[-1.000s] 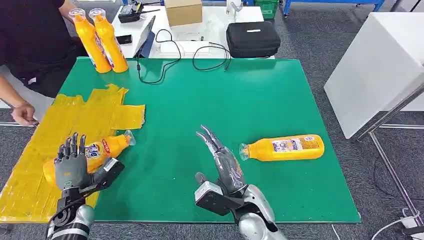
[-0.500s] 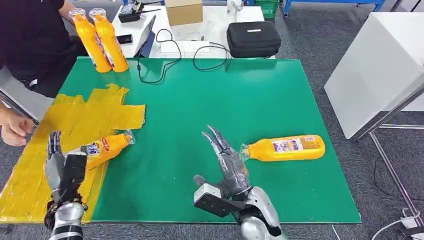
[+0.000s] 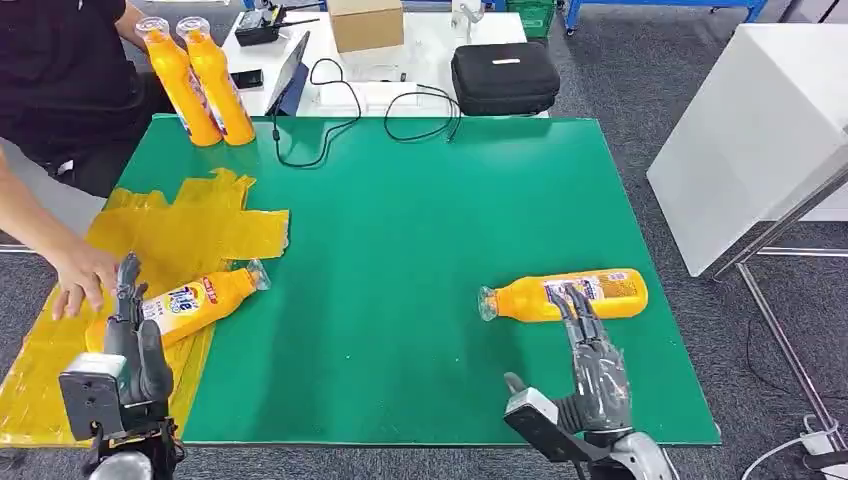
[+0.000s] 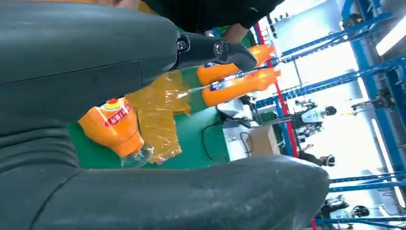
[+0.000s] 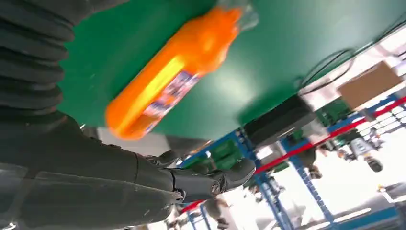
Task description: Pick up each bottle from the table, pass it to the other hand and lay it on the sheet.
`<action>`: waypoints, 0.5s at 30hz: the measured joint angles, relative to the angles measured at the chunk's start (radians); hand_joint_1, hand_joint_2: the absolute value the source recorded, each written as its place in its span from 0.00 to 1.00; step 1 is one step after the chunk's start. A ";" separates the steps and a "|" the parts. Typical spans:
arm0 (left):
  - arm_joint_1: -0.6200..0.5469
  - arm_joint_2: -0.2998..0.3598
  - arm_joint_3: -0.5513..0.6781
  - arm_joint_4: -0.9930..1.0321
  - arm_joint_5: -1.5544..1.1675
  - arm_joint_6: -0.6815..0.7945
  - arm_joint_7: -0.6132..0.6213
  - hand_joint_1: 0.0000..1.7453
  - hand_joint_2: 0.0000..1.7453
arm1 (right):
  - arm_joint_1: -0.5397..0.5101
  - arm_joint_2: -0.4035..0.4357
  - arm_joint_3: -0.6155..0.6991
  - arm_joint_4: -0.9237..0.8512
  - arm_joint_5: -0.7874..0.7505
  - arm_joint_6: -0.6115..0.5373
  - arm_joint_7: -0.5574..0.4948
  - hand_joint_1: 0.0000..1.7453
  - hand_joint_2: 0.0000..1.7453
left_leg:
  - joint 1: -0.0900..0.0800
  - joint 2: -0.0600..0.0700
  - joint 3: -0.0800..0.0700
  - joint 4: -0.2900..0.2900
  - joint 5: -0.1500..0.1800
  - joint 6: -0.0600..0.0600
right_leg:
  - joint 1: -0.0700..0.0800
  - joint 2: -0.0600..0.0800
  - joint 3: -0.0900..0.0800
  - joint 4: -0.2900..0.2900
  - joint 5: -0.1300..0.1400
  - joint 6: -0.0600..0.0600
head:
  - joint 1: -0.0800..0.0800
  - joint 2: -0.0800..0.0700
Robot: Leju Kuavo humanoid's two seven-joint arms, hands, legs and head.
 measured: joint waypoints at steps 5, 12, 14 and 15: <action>0.011 -0.003 -0.013 -0.020 0.002 -0.007 -0.001 0.00 0.00 | 0.021 -0.008 -0.056 -0.037 0.012 0.011 0.000 0.00 1.00 | 0.001 0.000 0.001 0.000 0.001 0.000 | 0.000 0.000 0.000 0.000 0.000 0.000 | 0.000 0.000; 0.014 -0.003 -0.015 -0.026 0.017 -0.020 -0.001 0.00 0.00 | 0.018 -0.033 -0.125 -0.045 0.036 0.044 0.018 0.00 1.00 | 0.001 0.000 0.001 0.000 0.001 0.000 | 0.000 0.000 0.001 0.000 0.000 0.000 | 0.000 0.000; 0.014 -0.003 -0.014 -0.025 0.023 -0.025 -0.001 0.00 0.00 | 0.015 -0.039 -0.144 -0.044 0.036 0.049 0.019 0.00 1.00 | 0.001 0.000 0.001 0.000 0.001 0.000 | 0.000 0.000 0.001 0.000 0.000 0.000 | 0.000 0.000; 0.014 -0.003 -0.014 -0.026 0.024 -0.028 -0.001 0.00 0.00 | 0.012 -0.042 -0.152 -0.044 0.034 0.055 0.021 0.00 1.00 | 0.000 0.000 0.000 0.000 0.001 0.000 | -0.001 0.000 0.001 0.000 0.000 0.000 | 0.000 0.000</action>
